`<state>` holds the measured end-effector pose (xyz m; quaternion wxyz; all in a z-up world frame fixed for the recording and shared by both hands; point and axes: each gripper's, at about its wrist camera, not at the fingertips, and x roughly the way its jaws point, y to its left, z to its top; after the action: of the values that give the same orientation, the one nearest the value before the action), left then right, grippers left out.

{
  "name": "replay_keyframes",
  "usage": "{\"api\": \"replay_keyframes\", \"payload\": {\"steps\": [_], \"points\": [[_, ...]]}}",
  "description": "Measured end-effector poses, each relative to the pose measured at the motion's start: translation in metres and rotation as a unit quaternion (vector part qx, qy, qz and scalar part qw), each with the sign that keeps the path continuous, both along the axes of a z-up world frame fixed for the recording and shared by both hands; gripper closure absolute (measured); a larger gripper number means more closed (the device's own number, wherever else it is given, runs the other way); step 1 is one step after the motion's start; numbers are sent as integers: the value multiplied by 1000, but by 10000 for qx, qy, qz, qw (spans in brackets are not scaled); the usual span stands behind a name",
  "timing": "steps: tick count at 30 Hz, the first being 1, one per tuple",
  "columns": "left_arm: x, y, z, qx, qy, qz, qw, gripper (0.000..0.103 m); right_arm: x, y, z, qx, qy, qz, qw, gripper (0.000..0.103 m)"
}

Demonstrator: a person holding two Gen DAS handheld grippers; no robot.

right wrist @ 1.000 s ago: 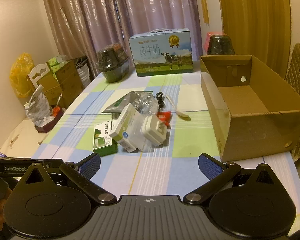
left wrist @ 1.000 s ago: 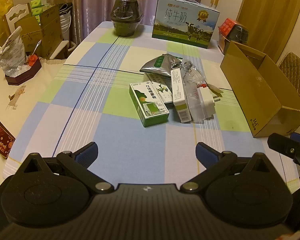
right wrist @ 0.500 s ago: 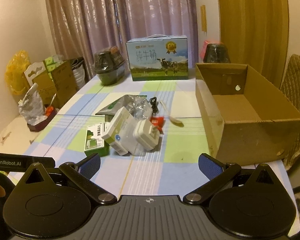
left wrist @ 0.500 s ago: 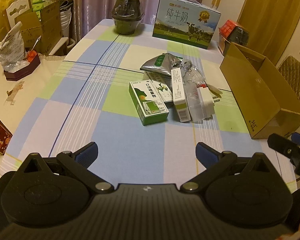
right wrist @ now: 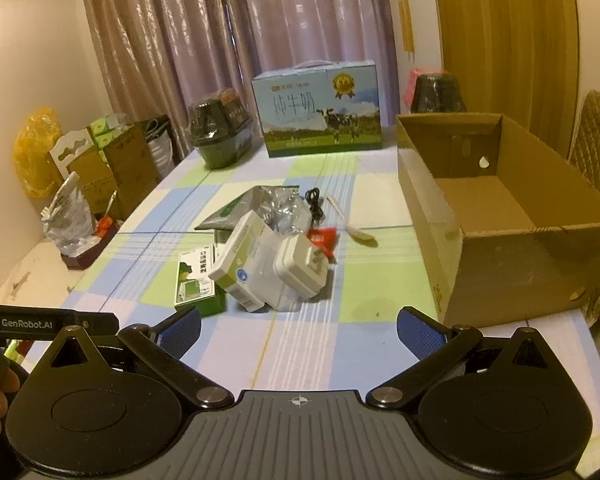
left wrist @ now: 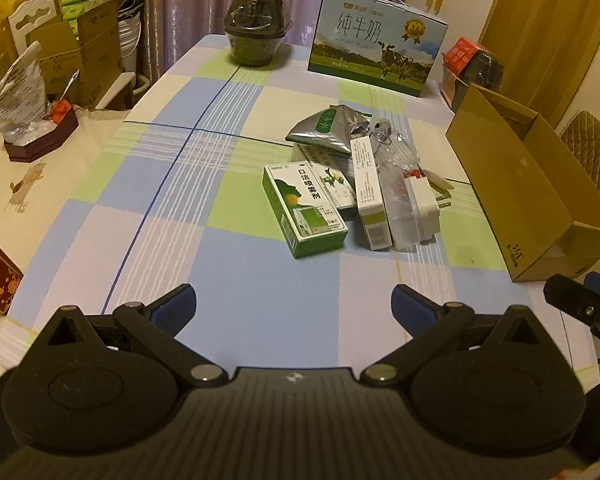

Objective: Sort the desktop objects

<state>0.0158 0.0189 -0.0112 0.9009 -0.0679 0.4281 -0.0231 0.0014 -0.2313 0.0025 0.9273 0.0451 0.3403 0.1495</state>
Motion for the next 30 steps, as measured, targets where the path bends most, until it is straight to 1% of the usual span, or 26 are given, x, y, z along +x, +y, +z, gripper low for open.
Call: {"api": "replay_keyframes", "payload": {"steps": [3,6,11,13,17,19,21,24,27,30], "points": [[6,0,-1,70,-30,-64,10000,1,8,1,-4,17,92,-13,10000,2],[15,0,-4,225,-41,-119,9997,1,17,3,-9,1,167,1,9999,2],[33,2,-12,436,33,-113,9990,1,32,8,-17,24,238,132,9996,2],[40,3,-16,447,64,-134,9989,1,41,11,-20,59,286,161,9994,2],[56,0,-25,582,108,-272,9979,1,56,16,-26,69,307,206,9993,2],[65,-4,-31,672,109,-394,9969,1,63,18,-30,62,337,225,9992,4],[74,-9,-38,750,132,-509,9958,1,71,19,-37,82,418,261,9987,15],[88,-14,-46,699,152,-560,9959,3,81,21,-47,87,553,330,9979,22],[101,-19,-55,705,145,-654,9953,4,88,20,-55,124,642,285,9975,23],[113,-25,-65,630,173,-755,9950,8,93,18,-60,117,714,221,9971,23]]}}
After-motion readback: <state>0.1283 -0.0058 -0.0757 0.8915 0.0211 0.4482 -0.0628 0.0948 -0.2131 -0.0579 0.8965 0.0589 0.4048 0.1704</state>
